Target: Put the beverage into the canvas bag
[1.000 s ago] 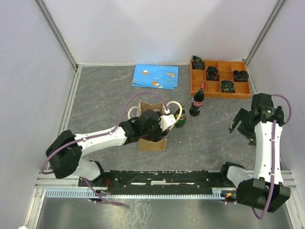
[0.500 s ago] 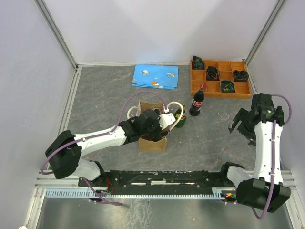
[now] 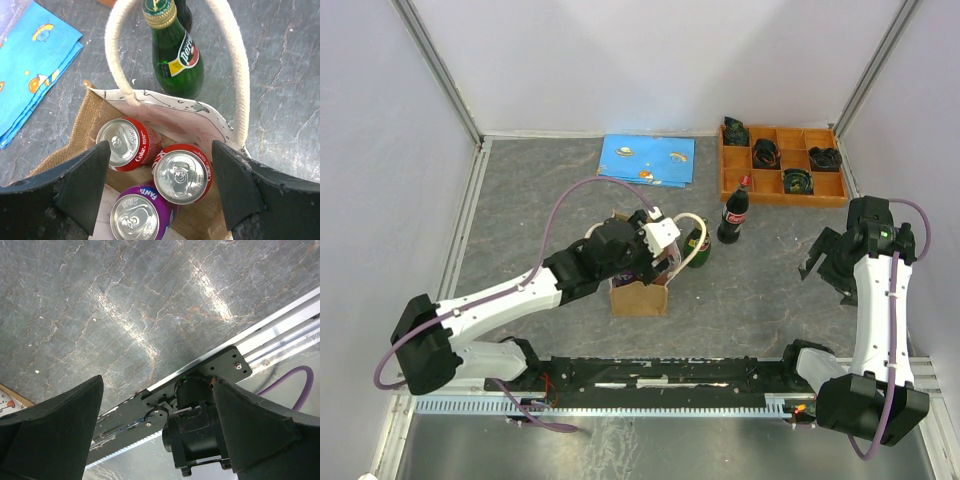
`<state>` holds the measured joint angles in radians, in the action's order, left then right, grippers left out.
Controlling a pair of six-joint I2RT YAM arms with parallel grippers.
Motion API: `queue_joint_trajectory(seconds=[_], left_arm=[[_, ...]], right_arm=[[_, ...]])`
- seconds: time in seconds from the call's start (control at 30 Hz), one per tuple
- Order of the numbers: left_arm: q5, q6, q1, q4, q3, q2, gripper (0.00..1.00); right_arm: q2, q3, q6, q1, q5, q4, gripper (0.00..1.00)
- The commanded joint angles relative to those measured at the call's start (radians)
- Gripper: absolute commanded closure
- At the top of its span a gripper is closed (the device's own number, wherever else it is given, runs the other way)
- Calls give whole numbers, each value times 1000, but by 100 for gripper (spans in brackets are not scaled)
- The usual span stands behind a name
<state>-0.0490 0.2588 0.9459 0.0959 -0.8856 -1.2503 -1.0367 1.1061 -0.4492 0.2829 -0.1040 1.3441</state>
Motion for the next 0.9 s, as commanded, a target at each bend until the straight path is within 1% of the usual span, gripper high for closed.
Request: queue_joint_trajectory(seconds=[0.0, 0.1, 0.17, 0.23, 0.3, 0.4, 0.47, 0.6, 0.7, 0.87], left_arm=[[-35, -72, 2, -93, -35, 73, 12], [-21, -105, -9, -129, -95, 91, 9], [34, -140, -19, -97, -200, 49, 9], [84, -191, -30, -35, -334, -29, 10], [135, -223, -37, 27, -473, -143, 10], [195, -251, -38, 138, -679, -303, 10], [224, -258, -40, 182, -786, -397, 10], [244, -235, -41, 268, -944, -544, 12], [262, -225, -41, 362, -1035, -619, 16], [269, -207, -41, 457, -1072, -668, 17]], right_arm=[[20, -1, -13, 4, 12, -17, 1], [21, 2, -13, 3, 13, -18, 1], [17, 7, -13, 4, 15, -20, 1], [13, 13, -13, 3, 20, -22, 1], [13, 18, -13, 3, 23, -23, 1], [17, 20, -13, 4, 26, -23, 1], [24, 22, -12, 4, 26, -21, 1], [45, 26, -8, 2, 21, -4, 1], [59, 24, -3, 3, 16, 8, 1], [81, 16, 9, 3, 1, 19, 1]])
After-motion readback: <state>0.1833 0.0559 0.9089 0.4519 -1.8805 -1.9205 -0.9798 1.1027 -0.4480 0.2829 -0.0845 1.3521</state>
